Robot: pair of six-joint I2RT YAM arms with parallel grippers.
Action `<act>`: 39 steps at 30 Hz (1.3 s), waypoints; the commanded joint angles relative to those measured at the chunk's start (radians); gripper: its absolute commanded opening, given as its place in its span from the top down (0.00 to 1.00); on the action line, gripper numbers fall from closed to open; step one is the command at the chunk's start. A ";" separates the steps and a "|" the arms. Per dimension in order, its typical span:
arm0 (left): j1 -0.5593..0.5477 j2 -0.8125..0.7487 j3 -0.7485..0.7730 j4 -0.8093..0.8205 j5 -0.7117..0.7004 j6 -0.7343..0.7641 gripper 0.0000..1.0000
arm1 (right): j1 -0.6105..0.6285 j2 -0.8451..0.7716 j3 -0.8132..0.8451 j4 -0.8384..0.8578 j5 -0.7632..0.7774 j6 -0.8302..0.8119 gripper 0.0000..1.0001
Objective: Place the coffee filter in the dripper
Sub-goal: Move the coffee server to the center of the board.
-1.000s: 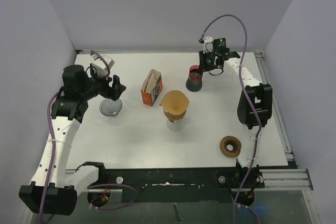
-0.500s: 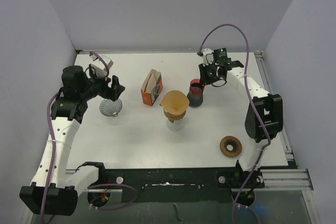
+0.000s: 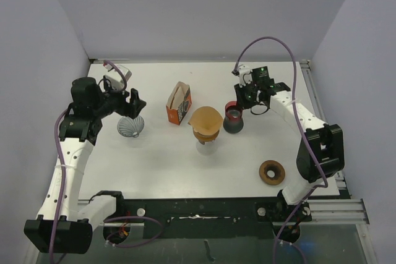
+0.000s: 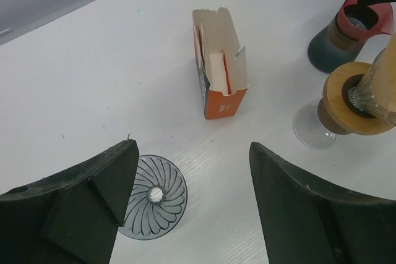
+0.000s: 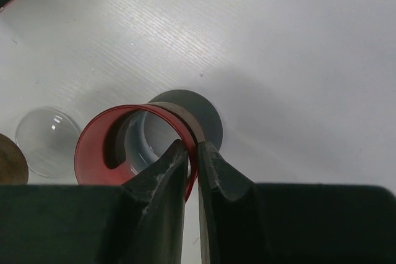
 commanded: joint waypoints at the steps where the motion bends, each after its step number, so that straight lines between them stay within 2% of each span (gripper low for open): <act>1: 0.011 -0.021 0.002 0.066 0.040 -0.004 0.29 | 0.003 -0.070 -0.027 0.130 0.013 -0.019 0.87; 13: 0.014 -0.029 -0.012 0.072 0.053 -0.003 0.29 | -0.039 -0.021 -0.034 0.185 -0.077 0.021 0.85; 15: 0.016 -0.031 -0.014 0.072 0.056 -0.002 0.29 | -0.046 -0.013 -0.024 0.182 -0.094 0.029 0.82; 21: 0.019 -0.033 -0.018 0.076 0.058 0.003 0.29 | -0.079 -0.058 0.001 0.153 -0.156 0.009 0.64; 25: 0.021 -0.028 -0.021 0.078 0.056 0.009 0.29 | -0.099 -0.121 0.001 0.094 -0.196 -0.046 0.42; 28: 0.021 -0.029 -0.018 0.078 0.047 0.012 0.29 | -0.115 -0.182 -0.017 0.034 -0.196 -0.097 0.29; 32: 0.021 -0.025 -0.013 0.080 0.019 -0.005 0.28 | -0.159 -0.283 -0.067 -0.080 -0.187 -0.186 0.21; 39: 0.021 -0.008 -0.002 0.087 -0.051 -0.034 0.22 | -0.227 -0.443 -0.165 -0.288 -0.089 -0.381 0.17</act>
